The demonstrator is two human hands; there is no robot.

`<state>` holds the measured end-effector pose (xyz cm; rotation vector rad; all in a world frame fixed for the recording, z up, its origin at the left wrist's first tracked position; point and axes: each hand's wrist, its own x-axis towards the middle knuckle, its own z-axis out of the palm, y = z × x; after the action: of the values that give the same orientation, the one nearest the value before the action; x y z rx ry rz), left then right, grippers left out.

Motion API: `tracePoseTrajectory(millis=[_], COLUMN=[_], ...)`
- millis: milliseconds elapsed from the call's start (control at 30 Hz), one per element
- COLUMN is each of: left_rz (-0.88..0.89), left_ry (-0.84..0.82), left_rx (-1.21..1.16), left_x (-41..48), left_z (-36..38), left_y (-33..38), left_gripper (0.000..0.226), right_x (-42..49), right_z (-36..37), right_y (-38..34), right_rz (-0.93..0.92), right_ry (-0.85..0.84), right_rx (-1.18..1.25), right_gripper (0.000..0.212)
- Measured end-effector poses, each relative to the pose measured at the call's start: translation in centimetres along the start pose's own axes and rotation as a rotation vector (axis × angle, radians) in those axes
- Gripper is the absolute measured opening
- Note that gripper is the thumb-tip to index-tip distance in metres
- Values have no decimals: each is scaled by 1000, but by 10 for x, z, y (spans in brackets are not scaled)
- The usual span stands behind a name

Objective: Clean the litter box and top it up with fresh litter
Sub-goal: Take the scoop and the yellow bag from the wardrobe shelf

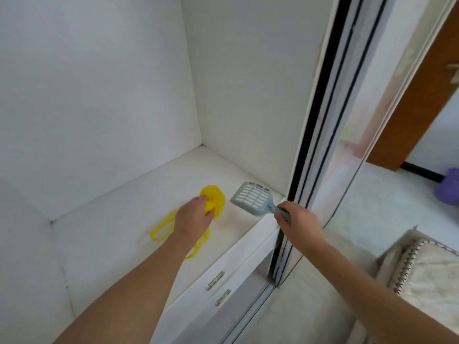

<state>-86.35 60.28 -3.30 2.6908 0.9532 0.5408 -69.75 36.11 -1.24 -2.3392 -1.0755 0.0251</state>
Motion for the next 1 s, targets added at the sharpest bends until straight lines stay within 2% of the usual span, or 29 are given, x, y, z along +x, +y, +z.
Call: tracePoseTrajectory(millis=[267, 500, 667, 1000], left_rz=[225, 387, 508, 718], left_ry=[-158, -179, -169, -303], left_rx=[0, -65, -107, -228], left_x=[-5, 3, 31, 75], left_z=[48, 70, 73, 121], left_y=[118, 207, 266, 341], left_gripper=[24, 24, 22, 20], right_x=[-56, -88, -93, -84], right_z=[-63, -98, -124, -138], right_y=[90, 155, 183, 212], right_rz=[137, 306, 394, 599], right_ry=[142, 236, 312, 447], right_rx=[9, 26, -8, -58], right_gripper=[12, 15, 14, 18])
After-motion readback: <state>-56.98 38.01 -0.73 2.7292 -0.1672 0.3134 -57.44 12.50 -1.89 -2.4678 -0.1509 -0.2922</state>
